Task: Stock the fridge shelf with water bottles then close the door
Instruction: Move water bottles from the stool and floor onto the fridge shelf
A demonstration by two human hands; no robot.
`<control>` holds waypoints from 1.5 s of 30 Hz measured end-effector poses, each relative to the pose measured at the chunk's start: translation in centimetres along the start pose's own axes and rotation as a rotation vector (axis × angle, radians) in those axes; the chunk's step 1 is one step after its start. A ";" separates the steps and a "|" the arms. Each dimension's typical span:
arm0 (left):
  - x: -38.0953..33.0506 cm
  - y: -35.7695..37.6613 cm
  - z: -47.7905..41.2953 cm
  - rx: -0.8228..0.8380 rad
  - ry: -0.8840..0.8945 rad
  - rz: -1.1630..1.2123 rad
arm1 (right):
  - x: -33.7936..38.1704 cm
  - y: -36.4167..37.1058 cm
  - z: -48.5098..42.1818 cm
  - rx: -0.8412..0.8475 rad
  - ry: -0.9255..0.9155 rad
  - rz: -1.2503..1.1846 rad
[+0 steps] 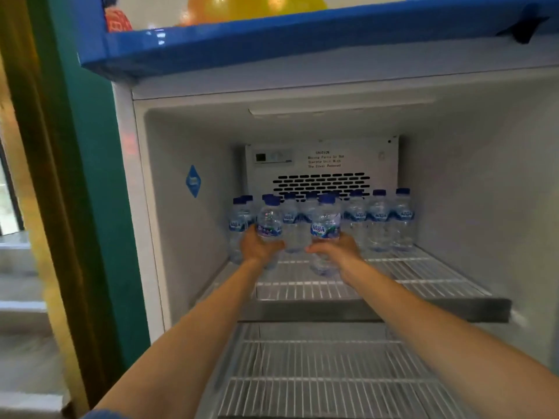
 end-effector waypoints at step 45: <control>5.0 -2.6 -2.5 0.135 0.010 -0.082 | -0.9 13.7 -4.4 0.248 -0.096 0.168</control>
Point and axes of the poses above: each hand's wrist, its own z-axis away from the middle knuckle, its own y-axis out of the palm, x = y × z, the point moved 6 cm from there along -z, towards the middle knuckle, and after that the axes turned 14 degrees about -x, right-handed, at the moved point
